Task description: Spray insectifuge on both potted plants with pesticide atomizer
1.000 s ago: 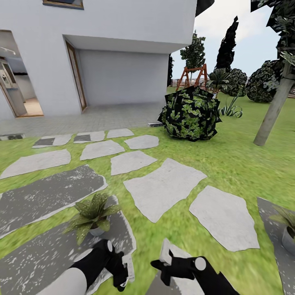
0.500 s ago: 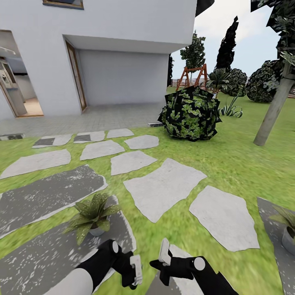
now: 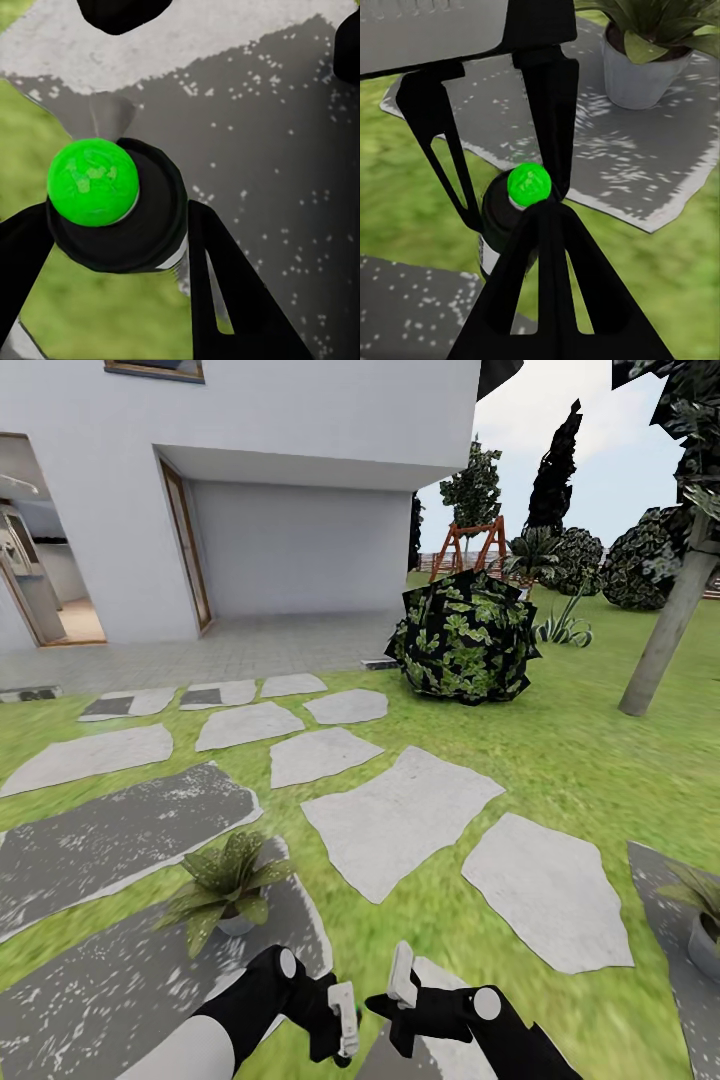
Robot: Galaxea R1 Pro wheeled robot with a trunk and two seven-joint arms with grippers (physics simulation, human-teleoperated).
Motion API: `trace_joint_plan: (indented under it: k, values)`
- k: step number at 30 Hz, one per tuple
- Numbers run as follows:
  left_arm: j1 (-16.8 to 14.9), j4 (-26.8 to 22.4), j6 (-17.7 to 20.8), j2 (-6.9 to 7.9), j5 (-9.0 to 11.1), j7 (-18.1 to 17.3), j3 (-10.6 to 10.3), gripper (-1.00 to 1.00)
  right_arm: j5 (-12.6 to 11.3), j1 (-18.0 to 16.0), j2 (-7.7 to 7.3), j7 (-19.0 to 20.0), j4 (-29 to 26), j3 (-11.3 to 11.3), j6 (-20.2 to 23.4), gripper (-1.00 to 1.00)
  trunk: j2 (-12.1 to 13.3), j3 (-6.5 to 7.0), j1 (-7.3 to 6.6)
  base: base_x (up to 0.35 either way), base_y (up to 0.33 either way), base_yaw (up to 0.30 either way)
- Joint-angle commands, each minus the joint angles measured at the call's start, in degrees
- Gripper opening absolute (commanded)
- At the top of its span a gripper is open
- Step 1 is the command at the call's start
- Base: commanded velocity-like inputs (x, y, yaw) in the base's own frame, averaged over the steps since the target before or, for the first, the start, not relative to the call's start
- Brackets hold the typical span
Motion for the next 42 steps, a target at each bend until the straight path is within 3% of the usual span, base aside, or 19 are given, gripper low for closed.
trace_joint_plan:
  k: [1,14,18,31,35,42]
  values:
    - [0.0,-0.1,-0.1,0.0,-0.2,-0.2,0.0,-1.0,0.5,0.0,0.03,0.0,0.0,-0.1,-0.3,-1.0,0.0,-0.05,-0.01,0.0,0.0,0.0]
    - [0.0,-0.1,-0.8,-0.08,1.3,-1.5,0.0,-1.0,0.5,0.0,0.02,0.0,0.0,-0.1,-0.3,-1.0,0.0,-0.05,-0.01,0.0,0.0,0.0]
    - [0.0,-0.1,-2.2,-0.04,3.2,-2.6,0.0,-1.0,0.5,0.0,0.04,0.0,0.0,-0.1,-0.3,-1.0,0.0,-0.05,-0.01,0.0,0.0,0.0]
    - [0.0,0.0,-2.5,0.21,3.3,-2.5,0.0,-1.0,0.6,0.0,-0.03,0.0,0.1,-0.1,-0.3,-1.0,0.0,-0.05,-0.01,0.0,0.0,0.0]
    - [0.1,0.4,-1.9,1.4,2.8,-2.3,-0.1,-1.0,0.6,0.0,-0.04,0.0,0.1,-0.1,-0.3,-1.0,0.0,-0.05,-0.01,0.0,0.0,0.0]
    - [0.2,3.8,-1.7,7.28,2.6,-2.1,0.0,-1.0,0.6,0.0,-0.37,0.0,0.2,-0.1,-0.4,-1.0,0.0,-0.05,-0.01,0.0,0.0,0.0]
